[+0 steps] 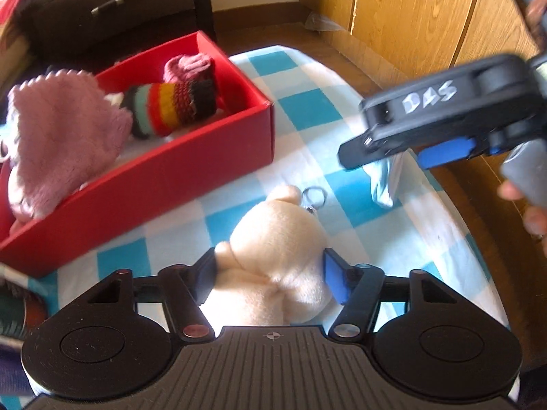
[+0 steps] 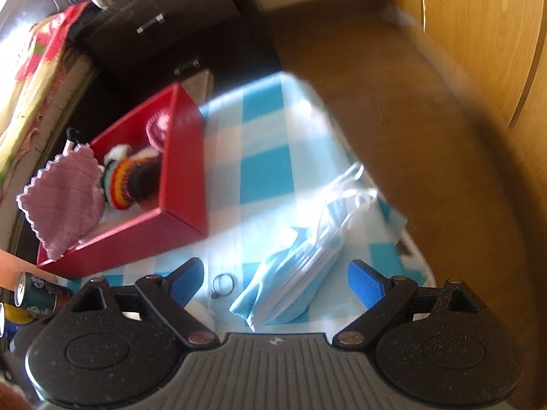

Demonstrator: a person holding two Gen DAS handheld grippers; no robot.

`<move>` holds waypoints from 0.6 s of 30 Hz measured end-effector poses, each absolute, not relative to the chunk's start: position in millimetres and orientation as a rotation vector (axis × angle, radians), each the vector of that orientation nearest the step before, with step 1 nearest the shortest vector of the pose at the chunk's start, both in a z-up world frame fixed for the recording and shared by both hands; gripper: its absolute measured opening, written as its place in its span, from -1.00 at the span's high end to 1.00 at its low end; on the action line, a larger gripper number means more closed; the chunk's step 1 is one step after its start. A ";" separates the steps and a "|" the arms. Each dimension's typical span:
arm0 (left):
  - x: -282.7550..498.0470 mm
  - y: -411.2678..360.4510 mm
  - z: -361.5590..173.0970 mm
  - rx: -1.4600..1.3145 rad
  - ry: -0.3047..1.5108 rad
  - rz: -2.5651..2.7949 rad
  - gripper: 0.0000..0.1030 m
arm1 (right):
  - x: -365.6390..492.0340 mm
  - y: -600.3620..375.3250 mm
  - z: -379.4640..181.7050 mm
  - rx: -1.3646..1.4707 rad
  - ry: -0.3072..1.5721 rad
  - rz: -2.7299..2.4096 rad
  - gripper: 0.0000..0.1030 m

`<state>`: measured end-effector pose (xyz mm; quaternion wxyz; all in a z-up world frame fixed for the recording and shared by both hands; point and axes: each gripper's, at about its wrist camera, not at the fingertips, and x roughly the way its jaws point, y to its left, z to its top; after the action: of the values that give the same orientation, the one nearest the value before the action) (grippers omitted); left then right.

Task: Organize soft objects
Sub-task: 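Grasp the white teddy bear plush with the left tool while the right tool grasps the blue face mask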

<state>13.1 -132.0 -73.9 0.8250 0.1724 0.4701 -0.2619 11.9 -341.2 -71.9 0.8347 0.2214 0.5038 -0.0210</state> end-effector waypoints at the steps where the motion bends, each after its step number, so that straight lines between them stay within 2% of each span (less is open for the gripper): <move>1: 11.8 -129.0 -73.7 0.362 1.002 -0.551 -0.18 | 12.9 -337.4 -75.7 0.460 1.079 -0.040 -0.34; 4: 7.5 -123.0 -73.8 0.345 1.009 -0.539 -0.18 | 15.2 -323.3 -82.0 0.393 1.107 -0.022 -0.09; 5: 5.3 -122.3 -73.2 0.350 1.008 -0.533 -0.18 | 16.0 -320.0 -85.0 0.378 1.117 -0.021 0.16; 6: 3.1 -122.2 -73.2 0.357 1.009 -0.531 -0.18 | 16.8 -317.0 -88.5 0.366 1.132 -0.022 0.31; 9: 0.7 -123.7 -74.2 0.376 1.012 -0.529 -0.24 | 15.9 -302.5 -87.2 0.261 1.135 -0.009 0.50; 10: 0.5 -123.3 -74.4 0.376 1.013 -0.528 -0.25 | 14.4 -298.4 -87.0 0.248 1.140 0.010 0.66; 12: -0.2 -121.7 -73.4 0.369 1.018 -0.524 -0.21 | 9.2 -288.4 -86.2 0.202 1.140 0.037 0.74; 14: -3.1 -119.8 -71.1 0.373 1.020 -0.525 -0.14 | 6.2 -281.5 -85.9 0.179 1.153 0.082 0.95; 18: -9.3 -111.6 -67.5 0.353 1.035 -0.513 -0.10 | -3.5 -273.8 -77.2 0.166 1.134 0.136 1.00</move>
<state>-9.3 -111.6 -67.5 0.8231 0.1658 0.4867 -0.2413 -3.5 -273.8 -77.2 0.8380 0.0787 0.5362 0.0642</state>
